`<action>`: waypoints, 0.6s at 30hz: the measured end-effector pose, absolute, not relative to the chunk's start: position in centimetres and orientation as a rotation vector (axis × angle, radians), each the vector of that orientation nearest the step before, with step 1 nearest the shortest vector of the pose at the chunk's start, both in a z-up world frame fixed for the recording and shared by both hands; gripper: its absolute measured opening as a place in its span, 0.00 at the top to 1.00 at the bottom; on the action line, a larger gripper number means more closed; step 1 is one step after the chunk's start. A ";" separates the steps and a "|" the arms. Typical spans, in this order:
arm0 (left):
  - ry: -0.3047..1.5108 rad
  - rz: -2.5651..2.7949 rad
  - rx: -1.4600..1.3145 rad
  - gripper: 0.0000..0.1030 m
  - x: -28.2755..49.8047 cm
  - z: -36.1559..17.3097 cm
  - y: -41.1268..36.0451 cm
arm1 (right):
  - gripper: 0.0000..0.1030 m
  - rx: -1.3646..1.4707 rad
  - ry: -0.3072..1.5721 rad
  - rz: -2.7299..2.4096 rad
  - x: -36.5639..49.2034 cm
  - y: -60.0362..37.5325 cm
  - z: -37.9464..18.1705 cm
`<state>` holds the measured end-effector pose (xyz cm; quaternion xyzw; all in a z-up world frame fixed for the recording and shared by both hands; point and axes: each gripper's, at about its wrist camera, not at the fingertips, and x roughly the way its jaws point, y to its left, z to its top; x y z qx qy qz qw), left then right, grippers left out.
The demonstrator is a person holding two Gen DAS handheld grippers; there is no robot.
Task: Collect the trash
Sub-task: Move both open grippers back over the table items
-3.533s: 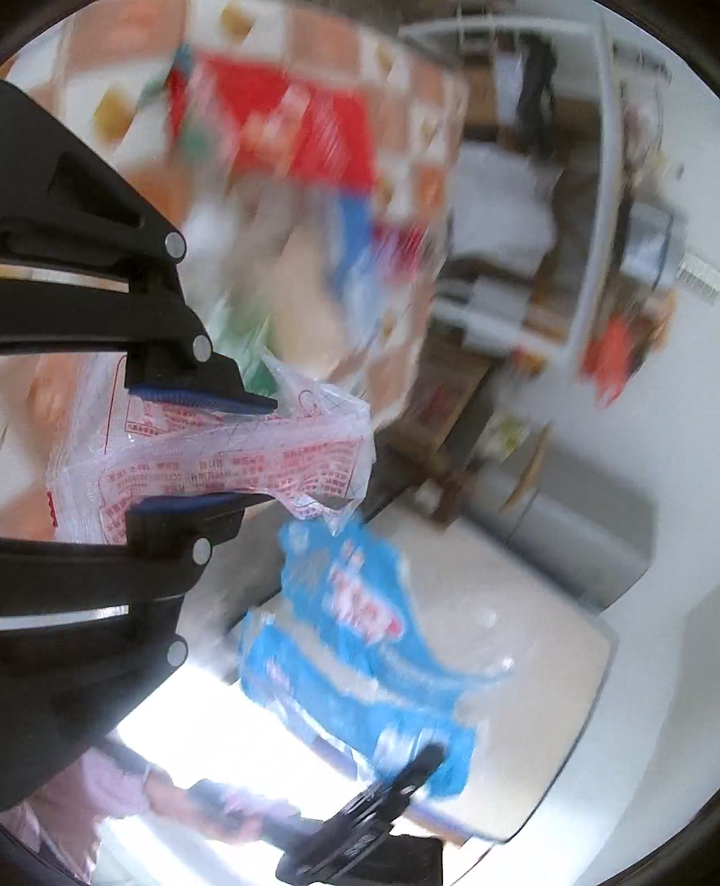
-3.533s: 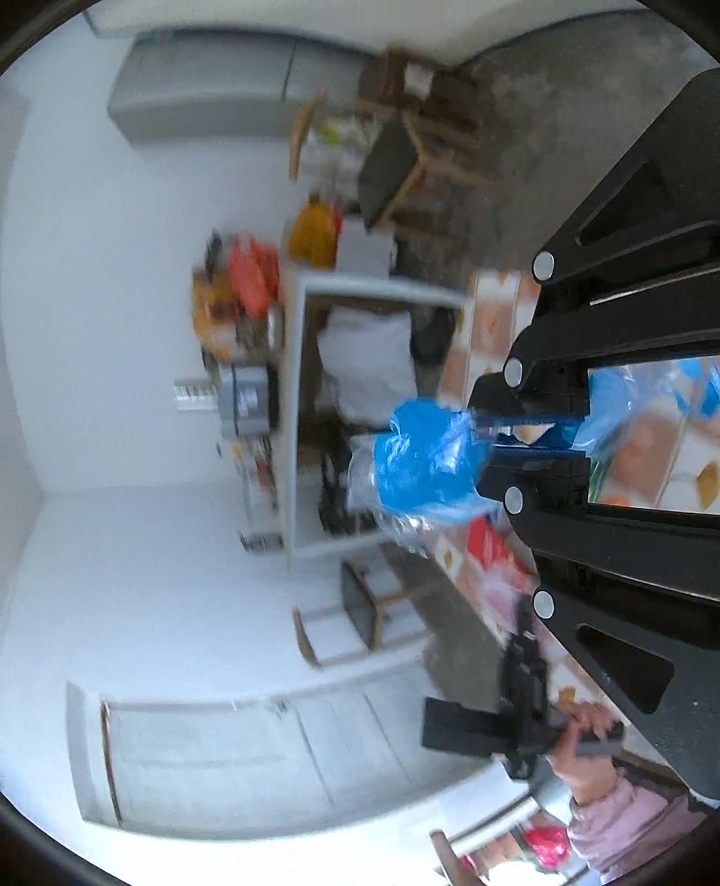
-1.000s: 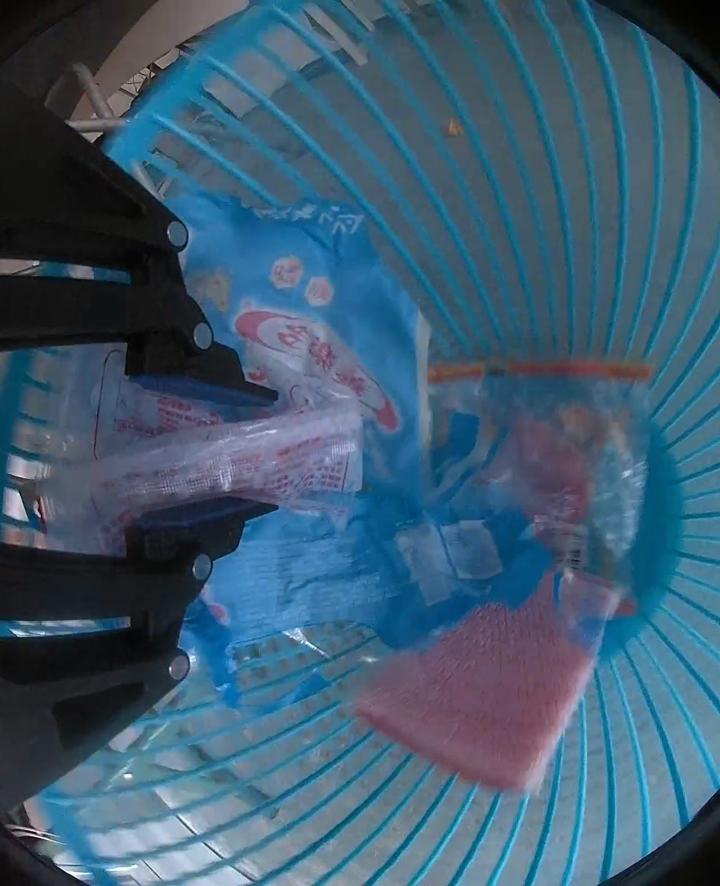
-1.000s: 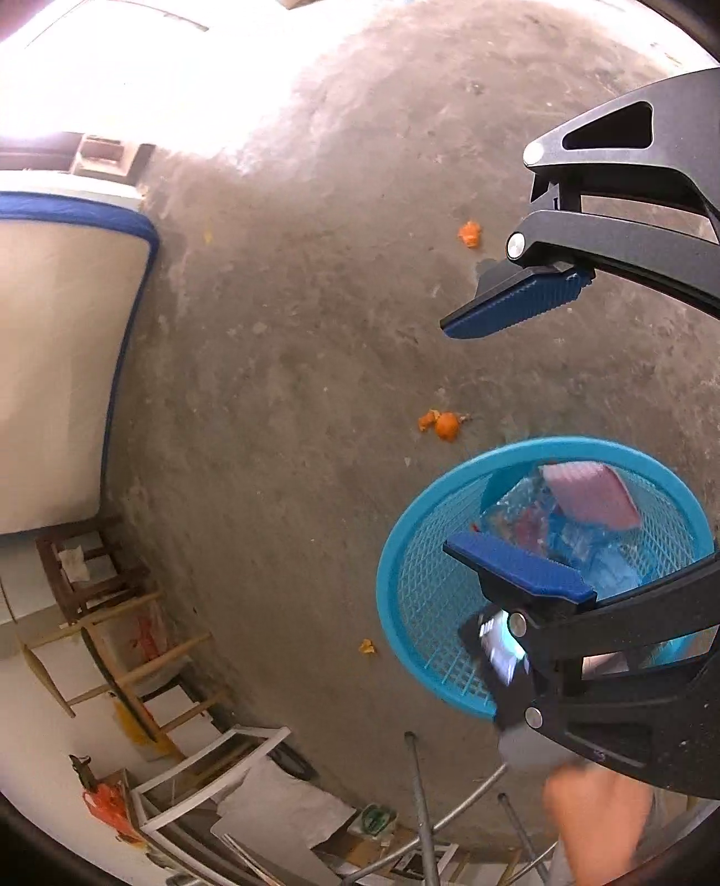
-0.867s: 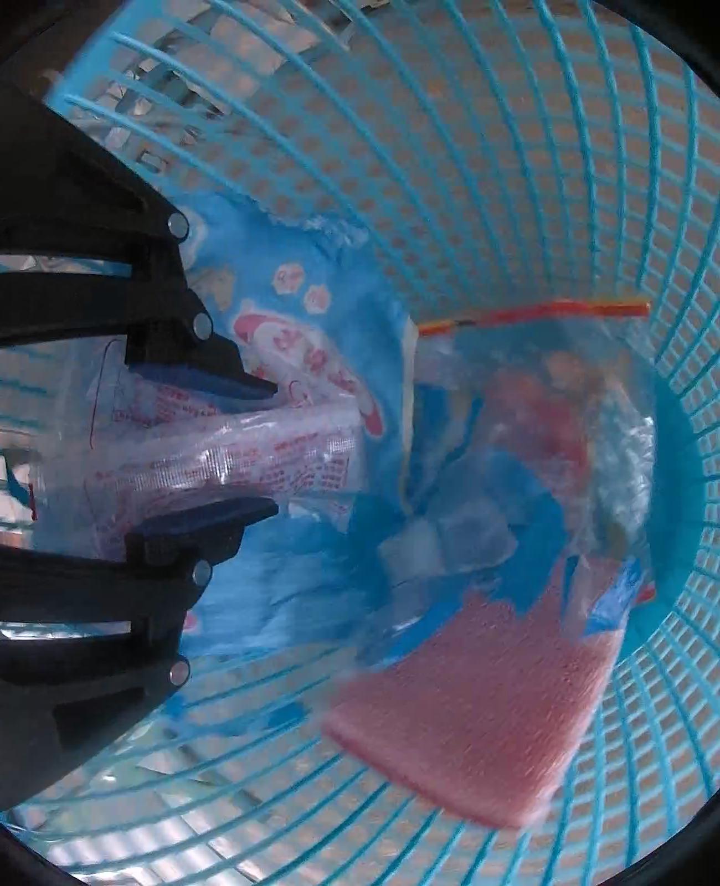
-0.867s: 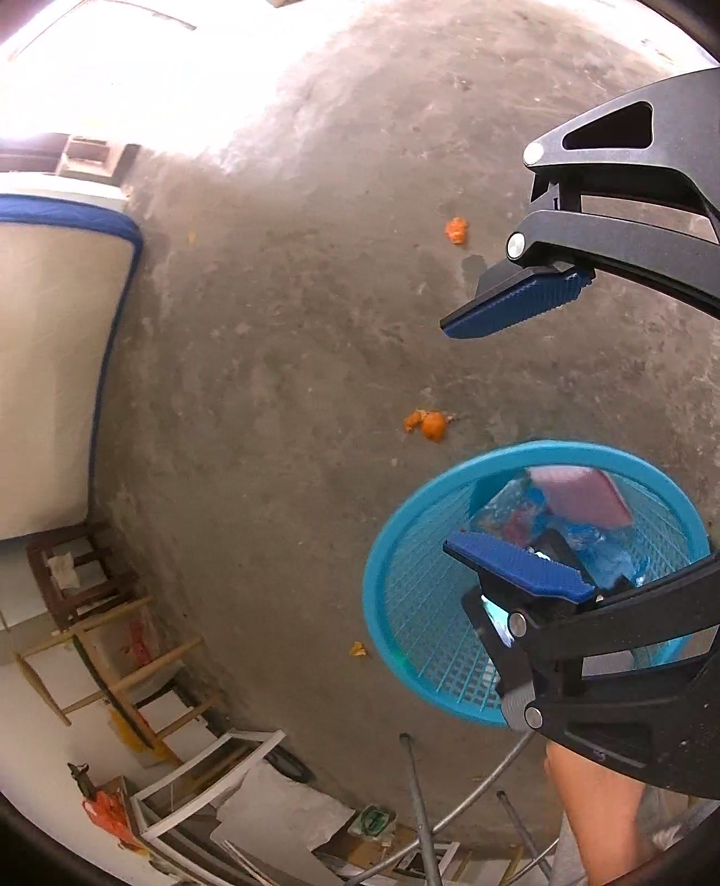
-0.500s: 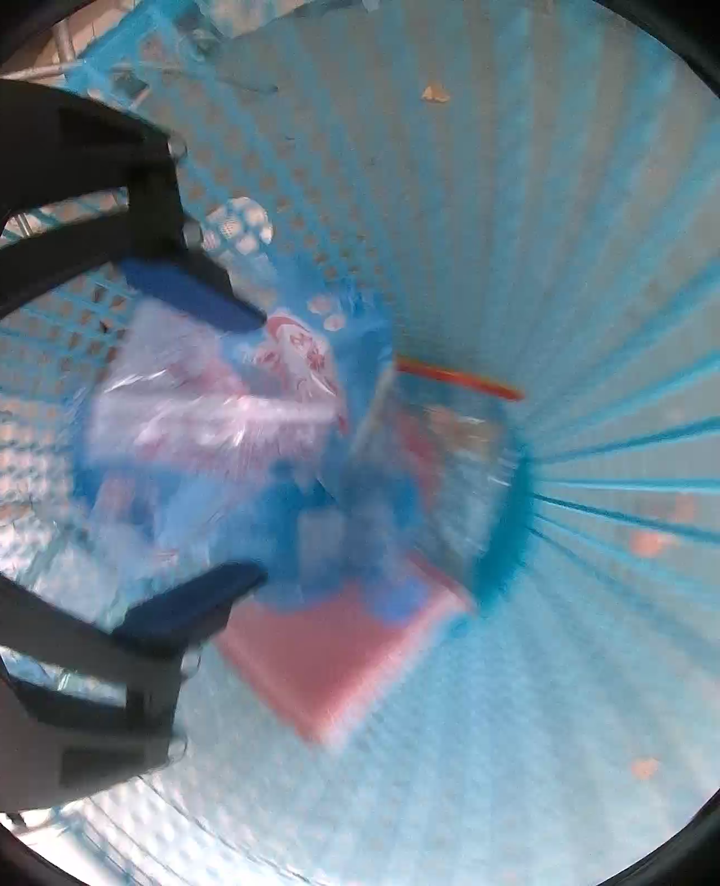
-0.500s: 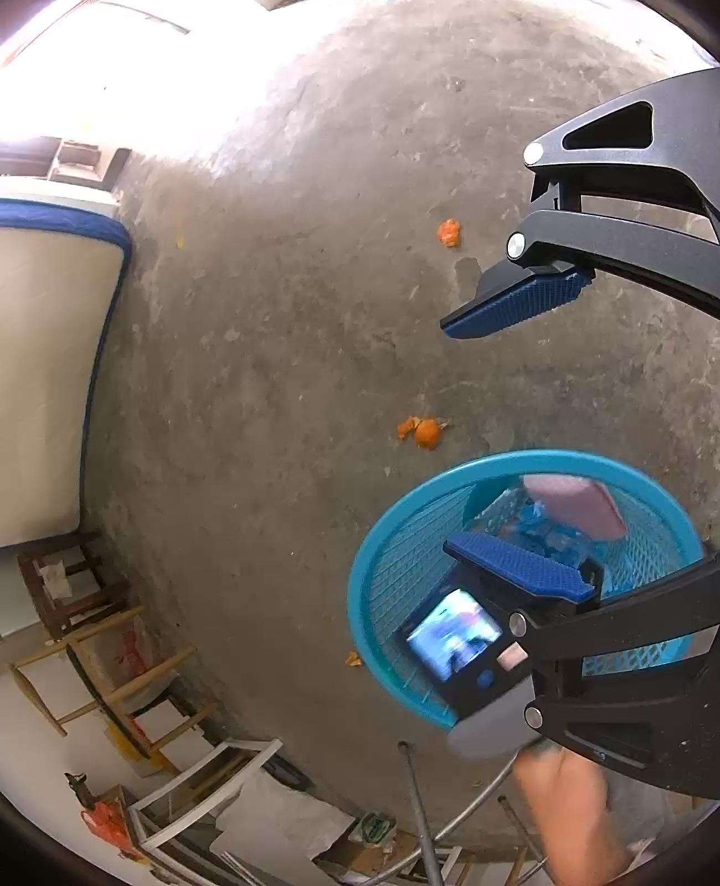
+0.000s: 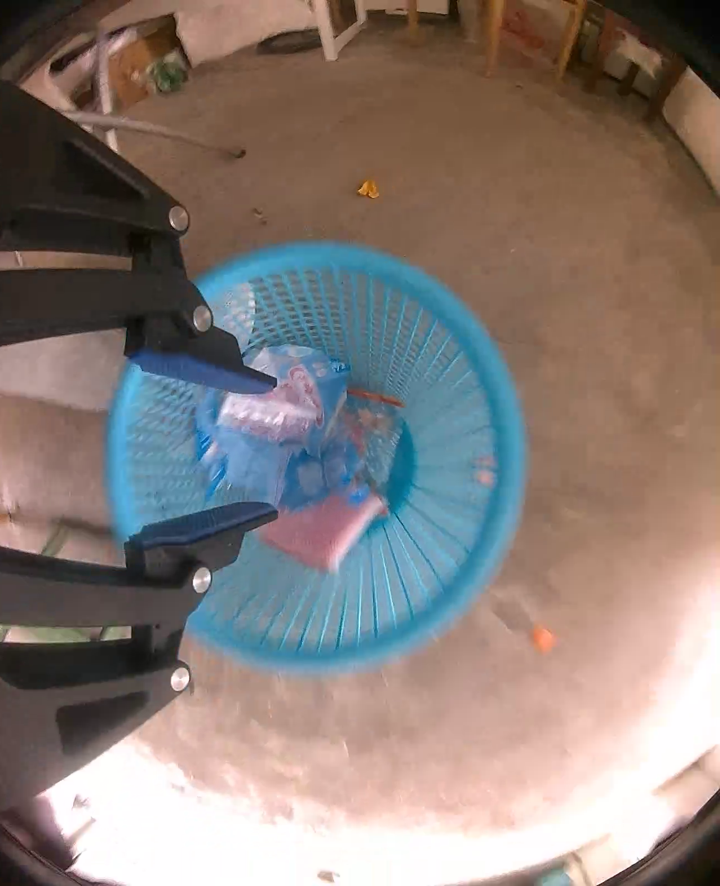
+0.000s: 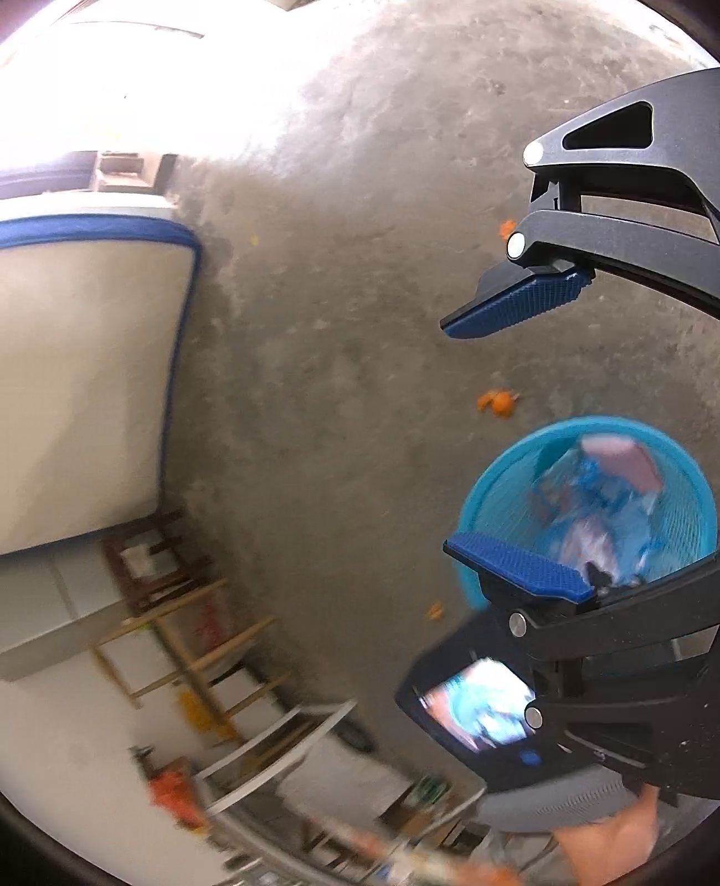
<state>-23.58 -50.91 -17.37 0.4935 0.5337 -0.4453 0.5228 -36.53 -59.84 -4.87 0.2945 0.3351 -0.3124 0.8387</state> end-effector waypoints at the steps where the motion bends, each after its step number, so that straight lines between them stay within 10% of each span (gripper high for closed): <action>1: 1.271 -1.079 1.137 0.62 -23.6 -15.4 -50.2 | 0.33 0.602 0.676 -0.661 -36.9 -59.7 -3.5; 10: 0.973 -1.232 0.695 0.61 -24.2 4.6 -39.0 | 0.26 0.375 0.557 -0.602 -36.2 -57.2 4.7; 18: 0.853 -0.987 0.424 0.60 -18.7 11.2 -25.6 | 0.23 0.308 0.531 -0.348 -31.0 -52.0 8.4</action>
